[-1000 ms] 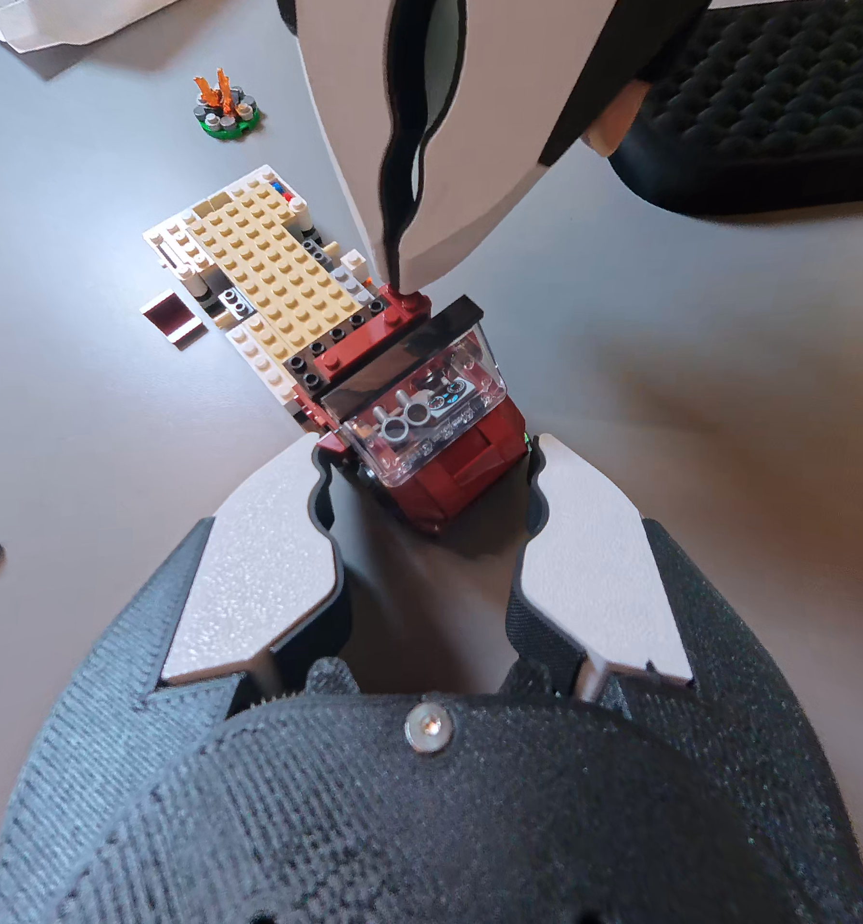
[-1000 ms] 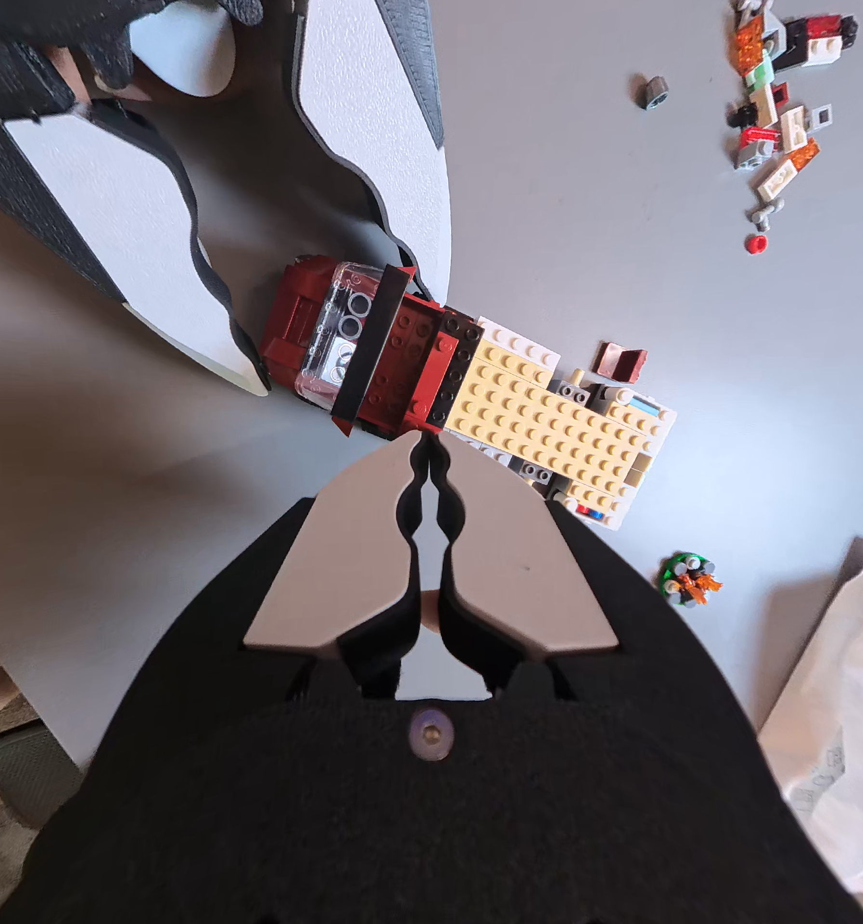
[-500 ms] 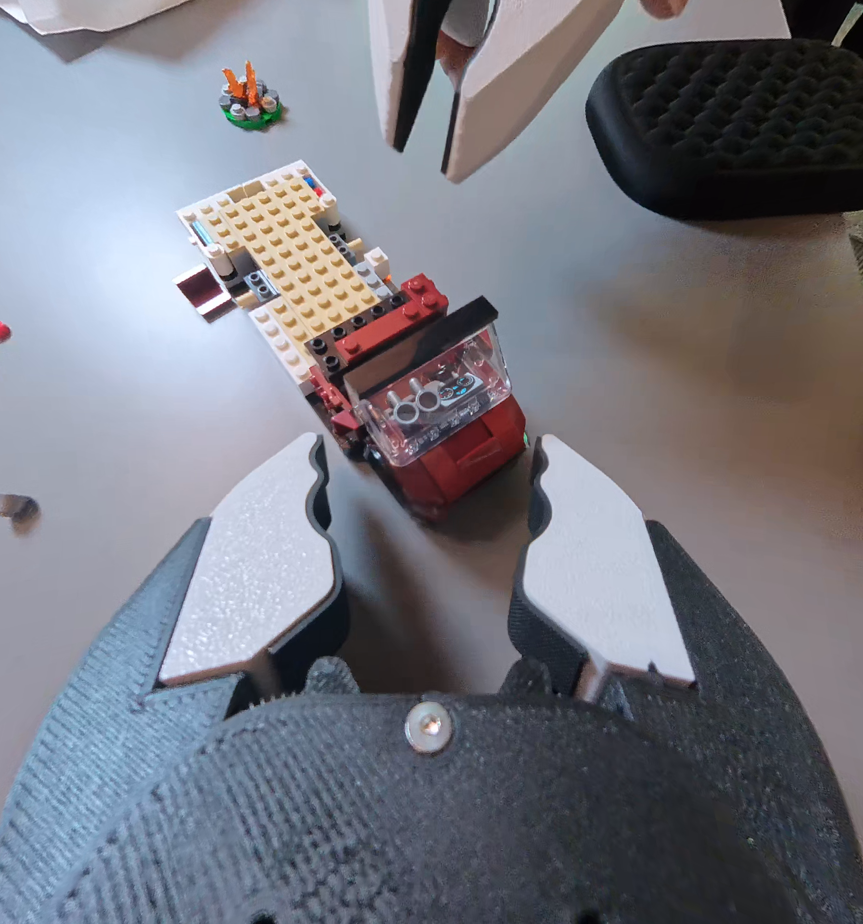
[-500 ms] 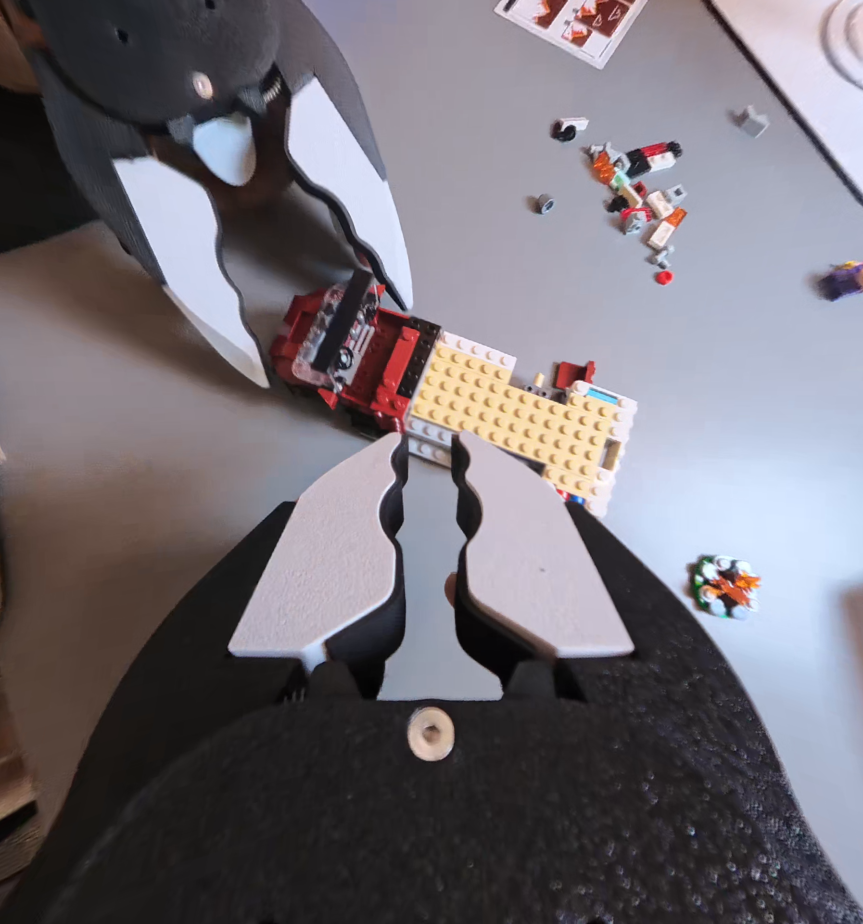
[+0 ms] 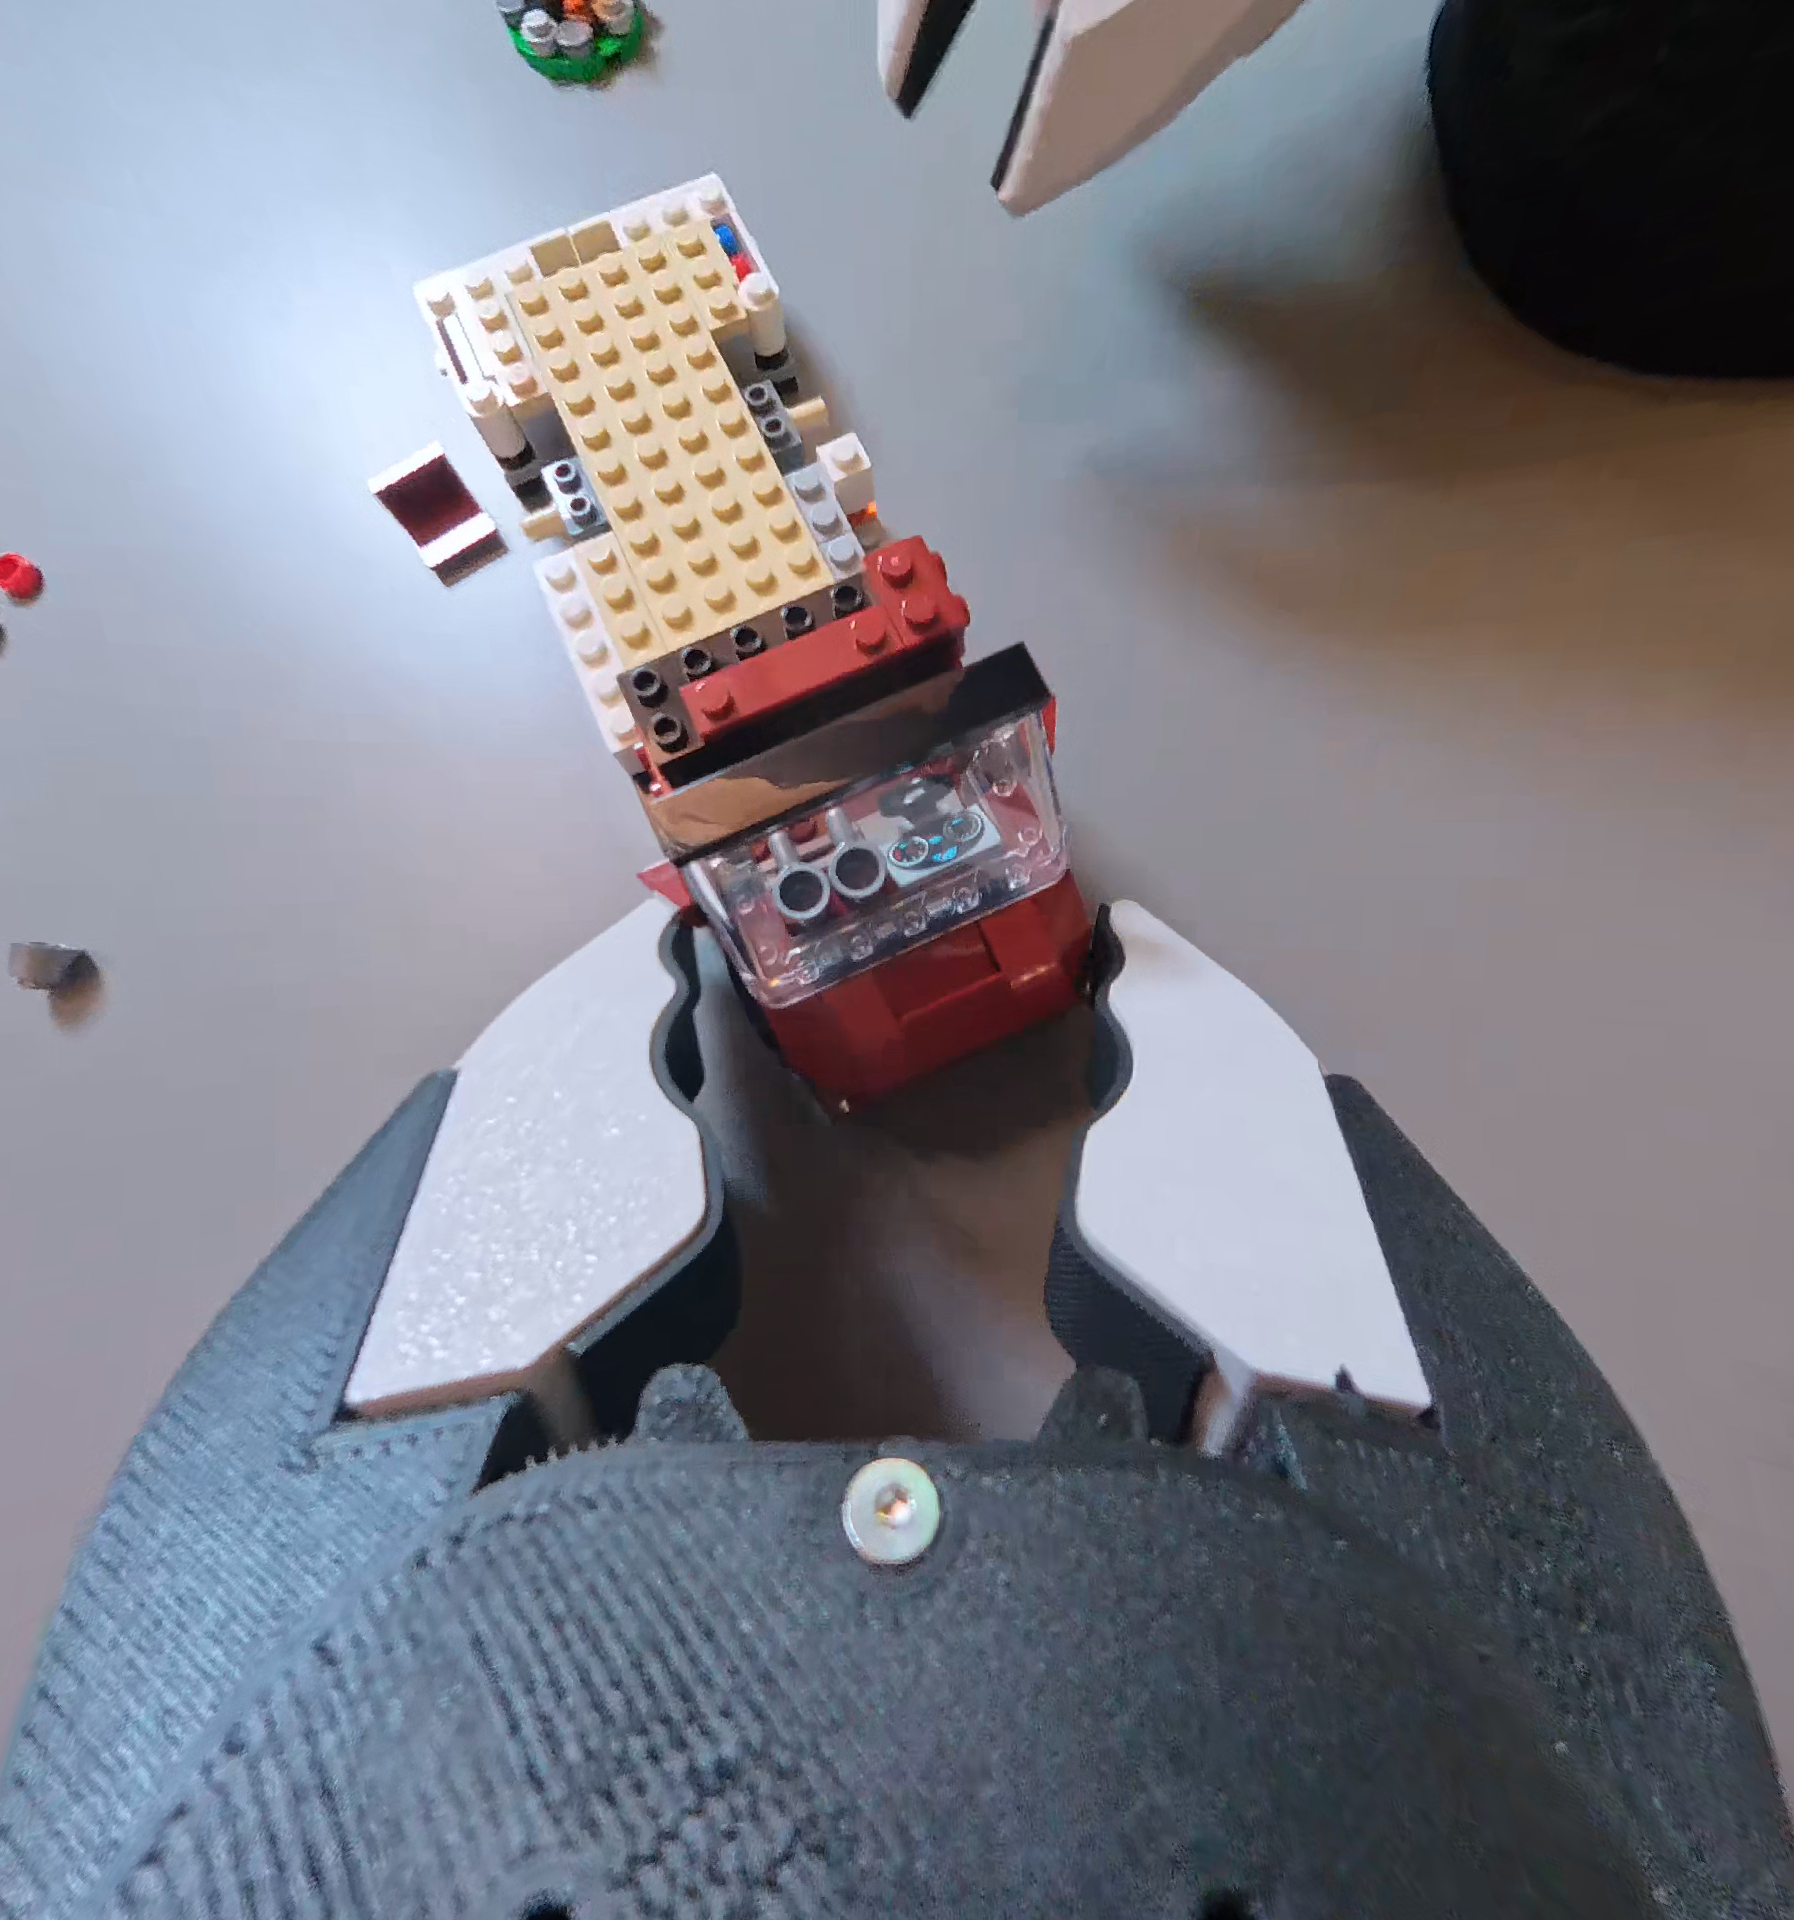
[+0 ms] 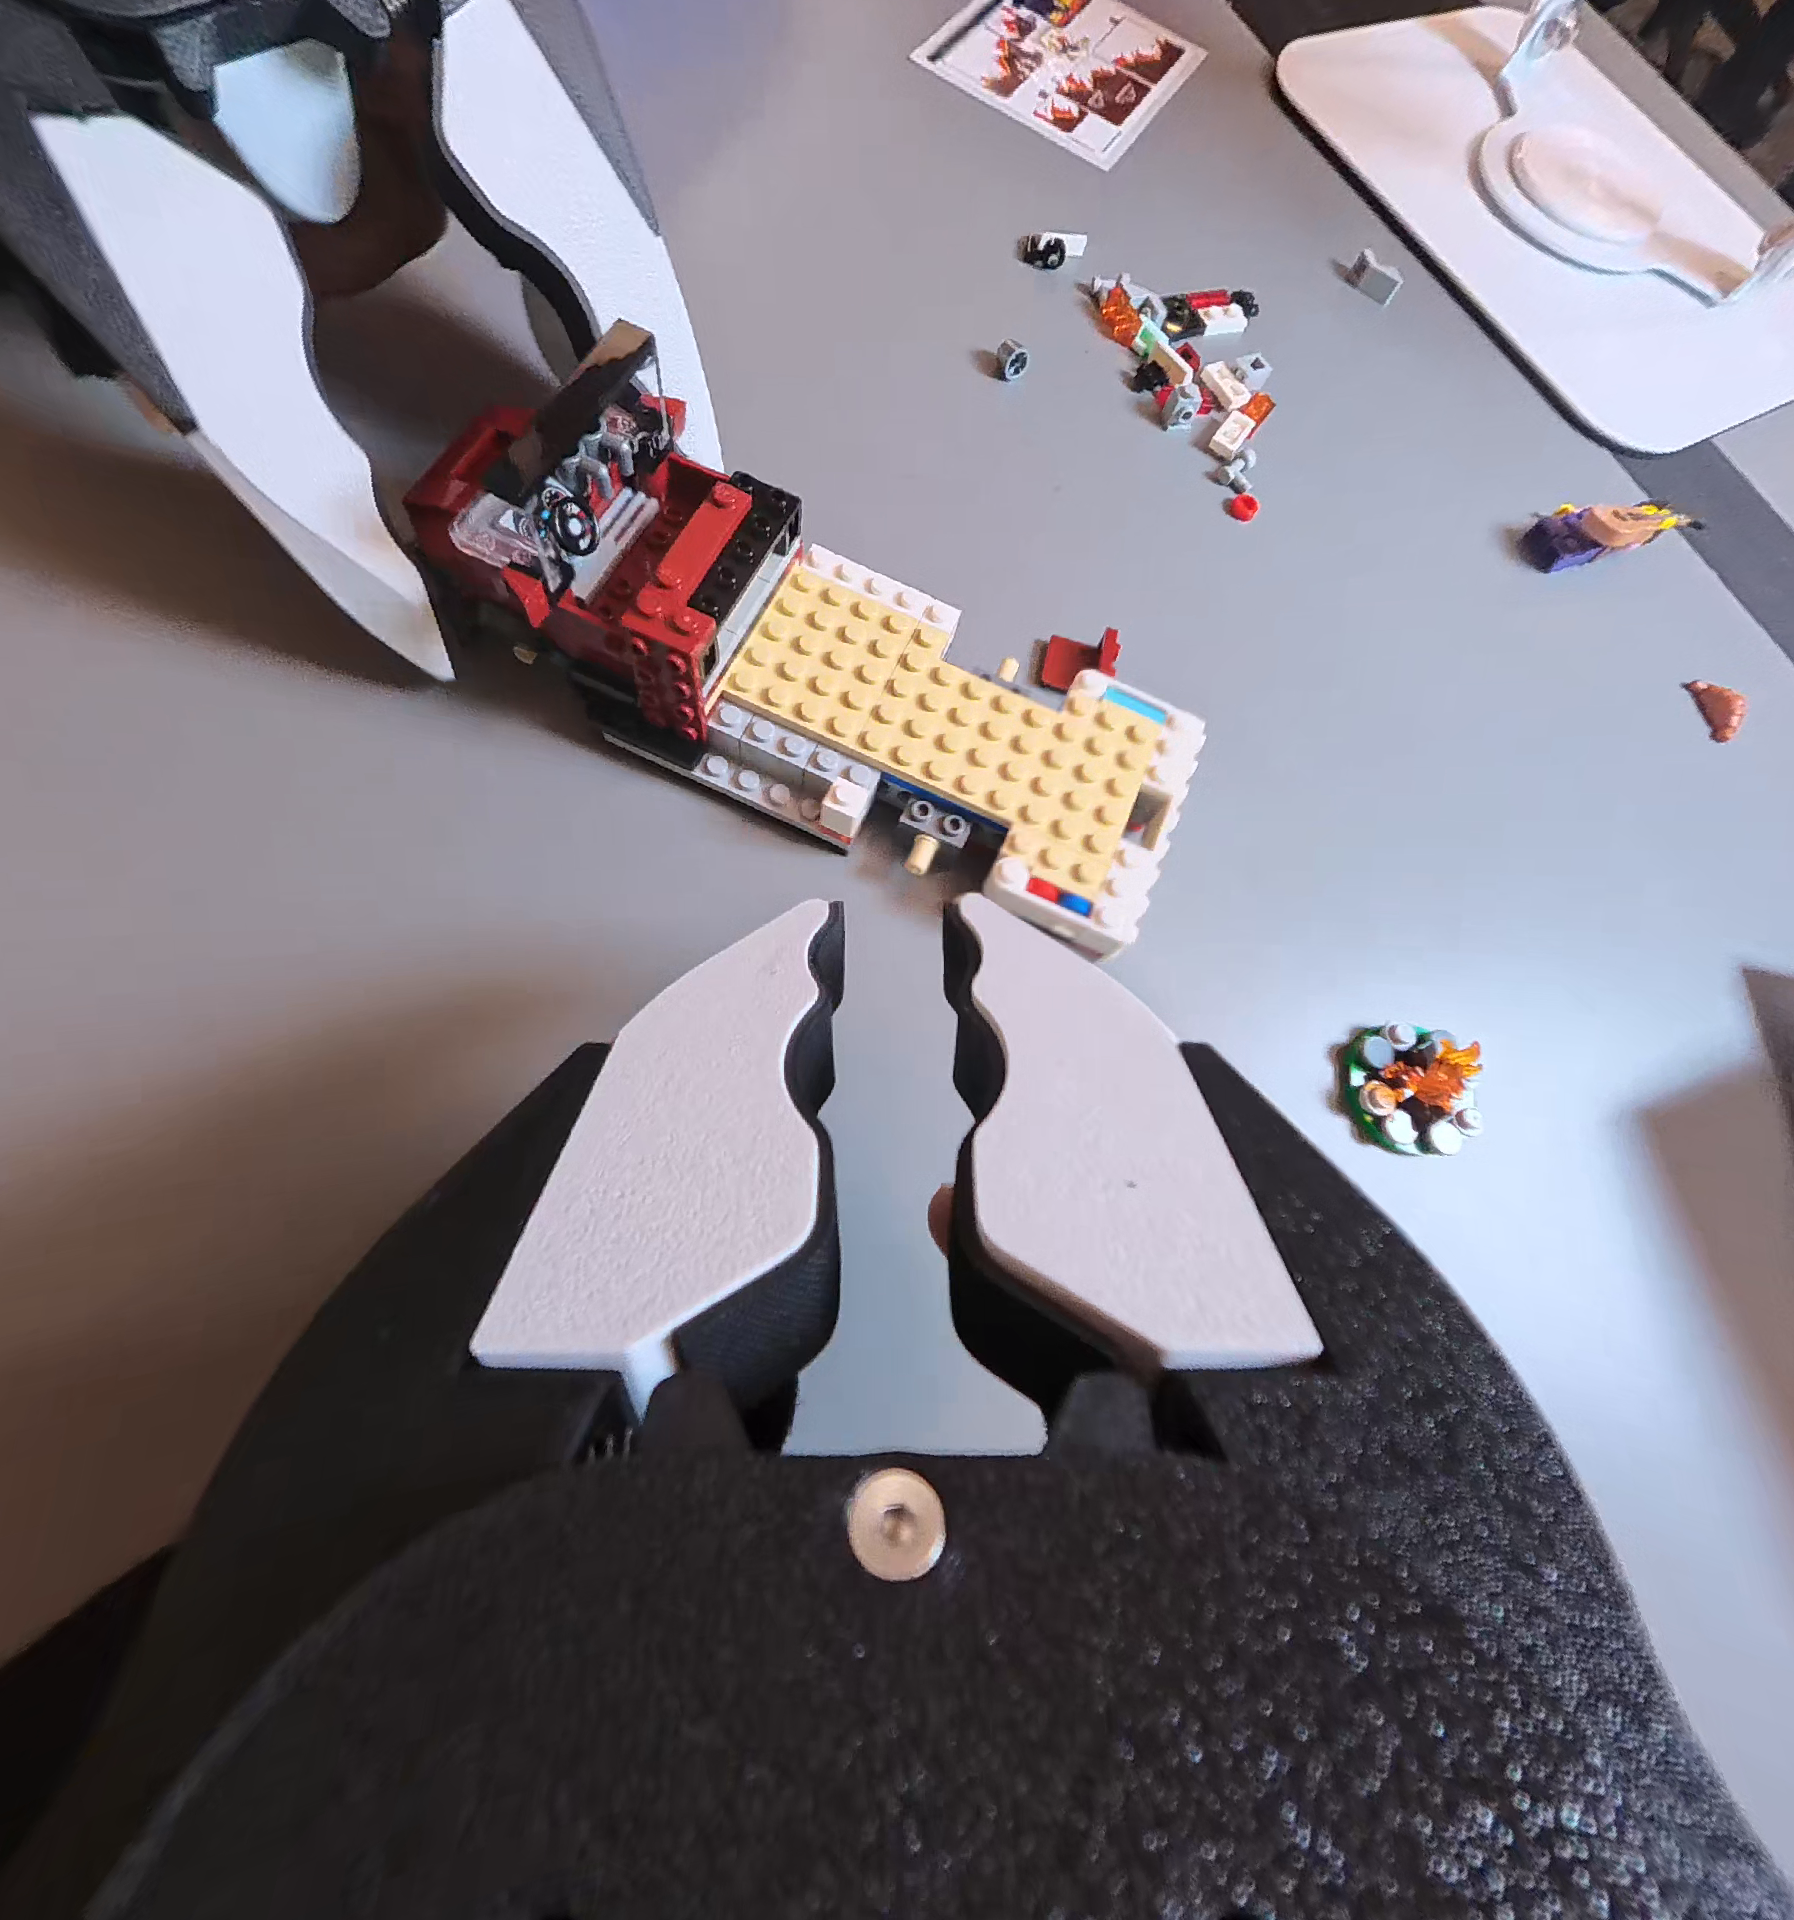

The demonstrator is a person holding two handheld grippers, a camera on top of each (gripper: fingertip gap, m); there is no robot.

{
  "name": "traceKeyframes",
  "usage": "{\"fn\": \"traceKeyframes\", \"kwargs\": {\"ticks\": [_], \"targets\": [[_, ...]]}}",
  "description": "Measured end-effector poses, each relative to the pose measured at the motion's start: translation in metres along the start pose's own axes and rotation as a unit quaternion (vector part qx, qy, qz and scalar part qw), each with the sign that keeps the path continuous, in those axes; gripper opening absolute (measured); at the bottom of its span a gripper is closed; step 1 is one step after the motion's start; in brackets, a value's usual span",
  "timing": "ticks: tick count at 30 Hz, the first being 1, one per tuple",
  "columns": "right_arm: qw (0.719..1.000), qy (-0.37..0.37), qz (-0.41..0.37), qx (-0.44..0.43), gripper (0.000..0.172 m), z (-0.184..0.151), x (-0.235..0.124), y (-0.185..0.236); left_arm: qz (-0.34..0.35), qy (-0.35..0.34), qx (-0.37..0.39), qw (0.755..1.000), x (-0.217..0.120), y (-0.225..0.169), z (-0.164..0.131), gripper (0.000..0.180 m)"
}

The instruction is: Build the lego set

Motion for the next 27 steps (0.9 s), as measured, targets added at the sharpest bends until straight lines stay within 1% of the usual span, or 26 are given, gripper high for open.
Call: {"fn": "traceKeyframes", "kwargs": {"ticks": [1,2,5,7,8,10,13,15,17,19,20,21,23,25,27], "targets": [[1.0,-0.005,0.005,-0.007,0.019,0.0,-0.003,0.0,-0.012,-0.001,0.016,1.0,-0.001,0.0,-0.001,0.072],[1.0,-0.007,0.01,-0.015,0.02,-0.001,-0.005,-0.001,-0.027,-0.003,0.034,0.999,-0.003,0.0,-0.003,0.067],[0.998,-0.01,0.045,-0.045,0.029,0.0,-0.011,0.003,-0.089,-0.008,0.108,0.99,-0.01,-0.003,-0.011,0.067],[0.996,-0.01,0.058,-0.066,0.037,0.003,-0.013,0.006,-0.102,0.004,0.154,0.983,-0.014,0.001,-0.018,0.067],[0.995,-0.004,0.064,-0.075,0.041,0.004,-0.014,0.007,-0.101,0.004,0.157,0.982,-0.017,0.008,-0.019,0.066],[0.993,0.009,0.082,-0.083,0.051,0.001,-0.013,0.008,-0.088,0.019,0.132,0.987,-0.023,0.024,-0.024,0.069],[0.992,0.022,0.112,-0.053,0.061,-0.005,-0.009,0.007,-0.07,-0.007,0.103,0.992,-0.036,0.037,-0.023,0.068],[0.99,0.028,0.136,-0.031,0.066,-0.008,-0.004,0.011,-0.069,-0.028,0.089,0.993,-0.039,0.034,-0.021,0.07],[0.985,0.035,0.17,-0.015,0.065,-0.01,0.002,0.022,-0.066,-0.035,0.092,0.993,-0.036,0.029,-0.022,0.073],[0.977,0.052,0.205,-0.017,0.056,-0.013,0.004,0.034,-0.055,-0.038,0.098,0.993,-0.029,0.027,-0.023,0.073],[0.974,0.054,0.217,-0.019,0.054,-0.012,0.004,0.04,-0.052,-0.043,0.098,0.993,-0.027,0.027,-0.022,0.073],[0.971,0.056,0.233,-0.023,0.048,-0.011,0.002,0.045,-0.046,-0.05,0.096,0.993,-0.024,0.028,-0.021,0.072],[0.961,0.066,0.267,-0.021,0.04,-0.009,-0.004,0.055,-0.035,-0.058,0.089,0.994,-0.022,0.035,-0.019,0.072],[0.959,0.065,0.274,-0.027,0.04,-0.006,-0.007,0.057,-0.026,-0.067,0.082,0.994,-0.022,0.041,-0.018,0.07],[0.965,0.056,0.254,-0.024,0.039,-0.002,-0.006,0.048,-0.018,-0.072,0.079,0.994,-0.023,0.048,-0.019,0.067]]}}
Point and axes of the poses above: each gripper's, where its closed fingertips meet, x out along the fingers, z out of its top, y = z × x across the jaws, the point moved 3 cm from there along -x, back along the fingers
